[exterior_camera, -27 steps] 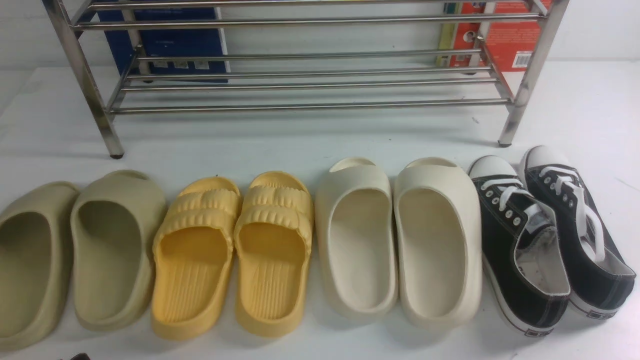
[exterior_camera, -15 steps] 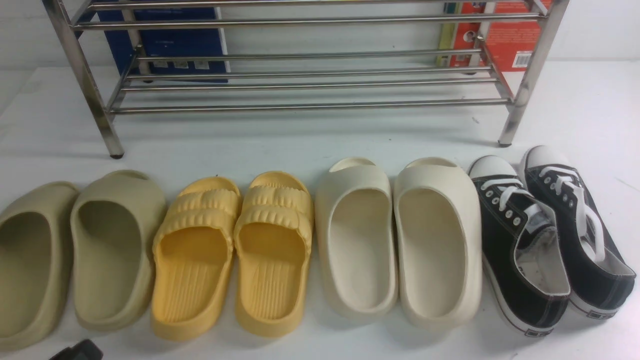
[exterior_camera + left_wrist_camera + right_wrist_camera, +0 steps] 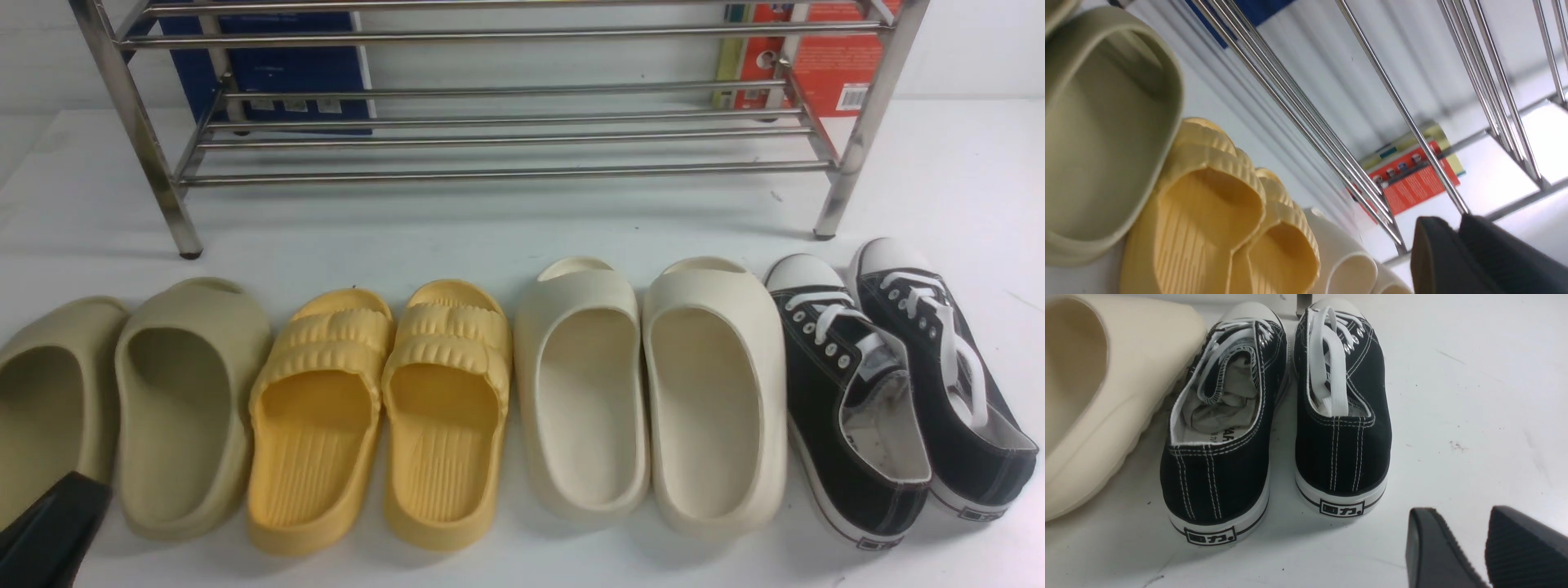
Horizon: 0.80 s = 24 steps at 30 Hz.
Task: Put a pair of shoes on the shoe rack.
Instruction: Use the left arm to grab the shoe closest to it
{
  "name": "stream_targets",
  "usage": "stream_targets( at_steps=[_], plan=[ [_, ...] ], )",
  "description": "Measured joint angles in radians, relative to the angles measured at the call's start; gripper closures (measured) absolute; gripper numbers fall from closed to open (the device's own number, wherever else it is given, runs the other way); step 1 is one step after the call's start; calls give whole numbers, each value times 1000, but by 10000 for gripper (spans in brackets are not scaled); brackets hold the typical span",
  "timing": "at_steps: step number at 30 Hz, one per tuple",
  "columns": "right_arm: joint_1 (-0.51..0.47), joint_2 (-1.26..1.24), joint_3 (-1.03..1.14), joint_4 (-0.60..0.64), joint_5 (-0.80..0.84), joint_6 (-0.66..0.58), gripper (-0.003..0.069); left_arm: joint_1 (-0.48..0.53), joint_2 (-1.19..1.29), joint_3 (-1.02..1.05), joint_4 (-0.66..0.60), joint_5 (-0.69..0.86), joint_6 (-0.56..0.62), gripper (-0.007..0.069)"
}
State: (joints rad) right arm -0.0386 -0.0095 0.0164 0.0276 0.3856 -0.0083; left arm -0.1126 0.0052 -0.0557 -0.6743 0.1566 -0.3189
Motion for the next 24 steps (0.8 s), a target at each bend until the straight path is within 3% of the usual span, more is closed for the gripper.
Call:
stream_targets(
  at_steps=[2,8,10,14,19,24],
  plan=[
    [0,0,0,0,0,0,419,0,71,-79,36,101,25,638],
    [0,0,0,0,0,0,419,0,325,-282,93,355,146,638],
    [0,0,0,0,0,0,419,-5,464,-386,106,497,260,638],
    [0,0,0,0,0,0,419,-93,649,-495,136,571,347,638],
    [0,0,0,0,0,0,419,-192,838,-609,265,614,295,638],
    [0,0,0,0,0,0,419,-205,1042,-716,410,659,202,638]
  ],
)
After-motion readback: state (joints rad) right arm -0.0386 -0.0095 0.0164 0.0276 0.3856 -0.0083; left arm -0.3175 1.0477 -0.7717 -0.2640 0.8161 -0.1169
